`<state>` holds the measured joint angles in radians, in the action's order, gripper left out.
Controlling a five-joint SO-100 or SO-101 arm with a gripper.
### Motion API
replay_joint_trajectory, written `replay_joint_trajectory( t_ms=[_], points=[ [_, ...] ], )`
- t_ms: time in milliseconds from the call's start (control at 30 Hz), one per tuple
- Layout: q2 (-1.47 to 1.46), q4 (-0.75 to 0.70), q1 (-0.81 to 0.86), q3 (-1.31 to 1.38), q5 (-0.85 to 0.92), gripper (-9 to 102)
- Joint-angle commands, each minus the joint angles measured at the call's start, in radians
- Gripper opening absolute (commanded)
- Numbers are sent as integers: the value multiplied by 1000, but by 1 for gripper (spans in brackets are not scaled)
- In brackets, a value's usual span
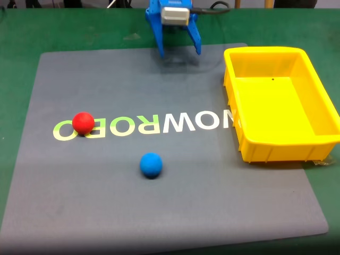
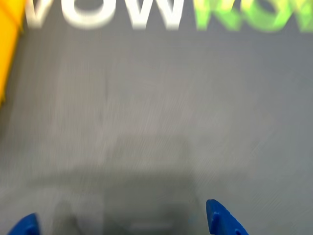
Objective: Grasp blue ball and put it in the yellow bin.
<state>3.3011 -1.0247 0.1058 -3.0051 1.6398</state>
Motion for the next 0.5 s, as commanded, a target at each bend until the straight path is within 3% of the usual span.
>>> replay_joint_trajectory(
  t_ms=[0,233,400,467],
  points=[
    [-175,117,26,178,54,41],
    [-991,324,17,758,29,41],
    [-1391,512,25,1046,69,41],
    [-1525,517,28,1157,89,41]
  ],
)
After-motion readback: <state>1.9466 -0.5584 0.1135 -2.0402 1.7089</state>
